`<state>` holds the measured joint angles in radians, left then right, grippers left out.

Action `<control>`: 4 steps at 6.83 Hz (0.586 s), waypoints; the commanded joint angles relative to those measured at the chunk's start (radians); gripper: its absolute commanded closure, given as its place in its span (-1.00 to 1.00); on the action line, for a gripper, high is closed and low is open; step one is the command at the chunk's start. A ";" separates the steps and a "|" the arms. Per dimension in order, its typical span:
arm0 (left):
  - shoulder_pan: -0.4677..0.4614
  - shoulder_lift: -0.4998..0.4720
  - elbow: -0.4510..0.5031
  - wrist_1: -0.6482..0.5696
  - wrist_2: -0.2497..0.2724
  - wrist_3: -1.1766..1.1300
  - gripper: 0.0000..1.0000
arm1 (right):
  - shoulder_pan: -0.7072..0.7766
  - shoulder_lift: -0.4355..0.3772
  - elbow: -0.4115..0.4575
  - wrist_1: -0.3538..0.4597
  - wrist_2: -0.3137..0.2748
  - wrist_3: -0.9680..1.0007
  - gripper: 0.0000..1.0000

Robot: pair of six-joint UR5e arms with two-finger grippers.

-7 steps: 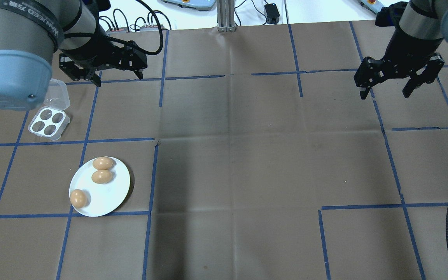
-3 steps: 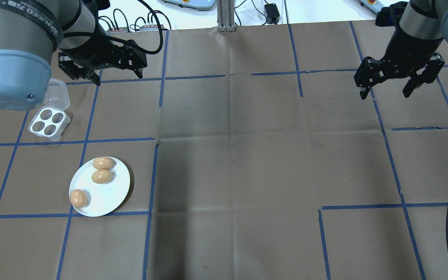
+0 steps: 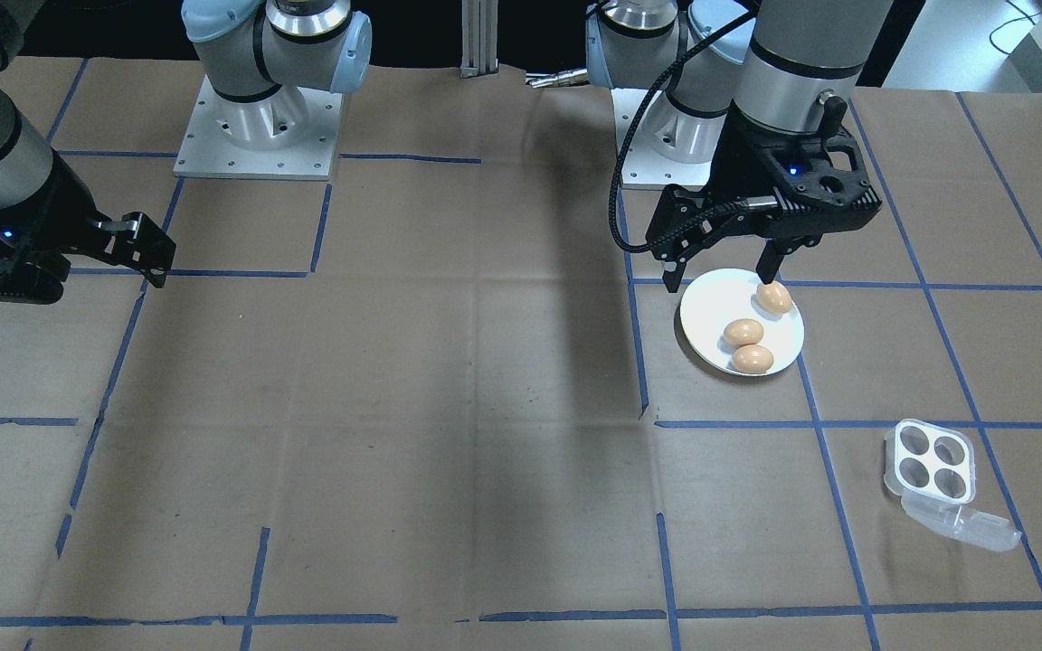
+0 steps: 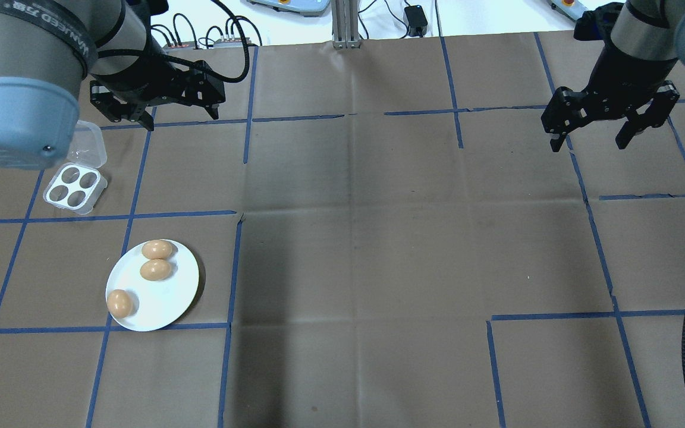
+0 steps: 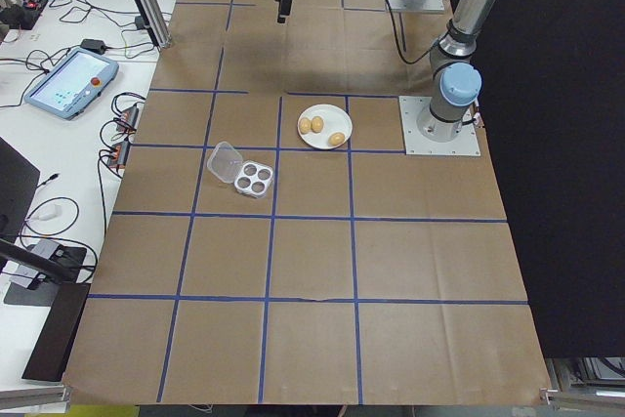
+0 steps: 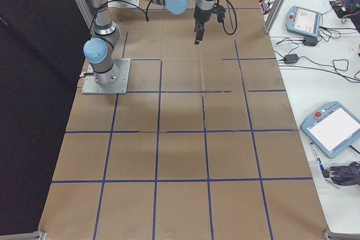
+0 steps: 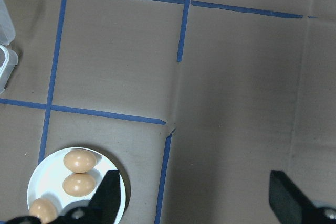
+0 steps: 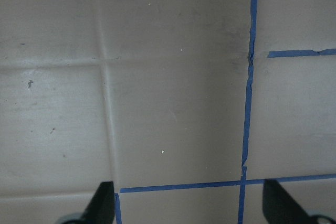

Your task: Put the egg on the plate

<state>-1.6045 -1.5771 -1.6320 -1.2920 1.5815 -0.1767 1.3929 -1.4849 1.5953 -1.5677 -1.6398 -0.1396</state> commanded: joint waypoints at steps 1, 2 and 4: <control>-0.002 -0.001 0.000 0.003 0.000 -0.006 -1.00 | 0.000 0.000 0.000 0.000 0.000 0.000 -1.00; -0.002 -0.001 0.001 0.003 -0.003 -0.012 -1.00 | 0.000 0.000 0.000 0.000 0.000 0.000 -1.00; 0.000 -0.003 0.001 0.003 -0.003 -0.012 -1.00 | 0.000 0.000 0.000 0.000 0.000 0.000 -1.00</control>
<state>-1.6051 -1.5795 -1.6315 -1.2886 1.5795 -0.1879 1.3929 -1.4849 1.5953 -1.5677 -1.6398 -0.1396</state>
